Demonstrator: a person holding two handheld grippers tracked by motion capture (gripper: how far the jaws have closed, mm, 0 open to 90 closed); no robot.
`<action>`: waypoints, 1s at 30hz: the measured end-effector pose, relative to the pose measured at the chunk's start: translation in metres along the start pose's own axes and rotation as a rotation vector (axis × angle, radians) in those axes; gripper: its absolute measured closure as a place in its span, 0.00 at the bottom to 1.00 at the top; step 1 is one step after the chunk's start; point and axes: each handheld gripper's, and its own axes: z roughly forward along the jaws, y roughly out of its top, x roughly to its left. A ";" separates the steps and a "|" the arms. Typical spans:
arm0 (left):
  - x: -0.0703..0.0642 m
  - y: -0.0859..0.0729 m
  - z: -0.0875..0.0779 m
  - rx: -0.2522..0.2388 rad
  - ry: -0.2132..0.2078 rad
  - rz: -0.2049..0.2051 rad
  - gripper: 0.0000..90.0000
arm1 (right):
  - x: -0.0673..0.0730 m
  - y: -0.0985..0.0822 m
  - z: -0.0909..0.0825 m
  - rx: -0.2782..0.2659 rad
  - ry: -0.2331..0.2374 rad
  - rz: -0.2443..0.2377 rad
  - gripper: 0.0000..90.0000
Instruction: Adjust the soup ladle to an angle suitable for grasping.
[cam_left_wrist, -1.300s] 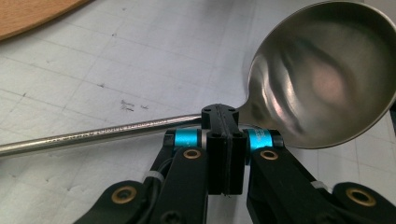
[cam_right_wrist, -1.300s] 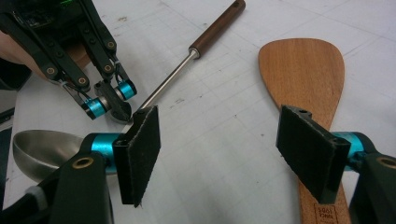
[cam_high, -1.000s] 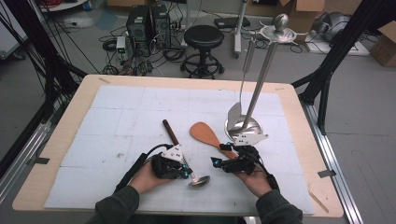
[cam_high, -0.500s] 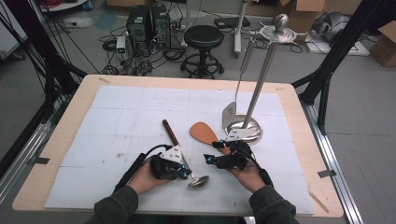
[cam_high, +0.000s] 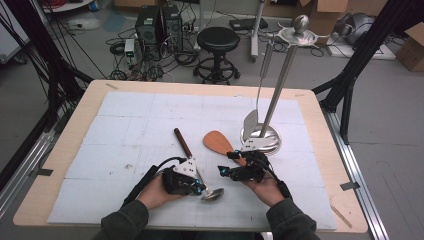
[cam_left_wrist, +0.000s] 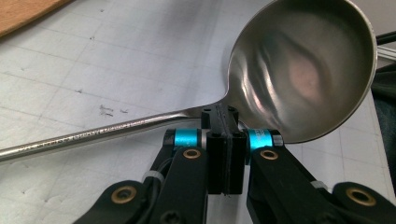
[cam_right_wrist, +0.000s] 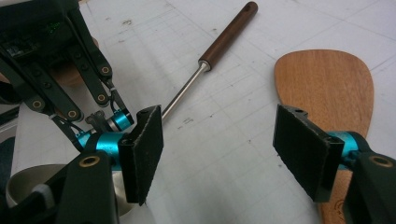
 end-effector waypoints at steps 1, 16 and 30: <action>0.000 0.000 0.000 0.000 -0.004 0.003 1.00 | 0.001 0.000 0.000 0.004 0.004 0.004 0.36; -0.011 -0.002 -0.002 0.013 -0.025 0.015 1.00 | 0.001 -0.002 -0.005 -0.010 0.001 0.002 0.36; -0.022 0.003 0.010 -0.009 -0.041 0.013 1.00 | 0.000 -0.004 -0.011 -0.020 -0.005 0.014 0.36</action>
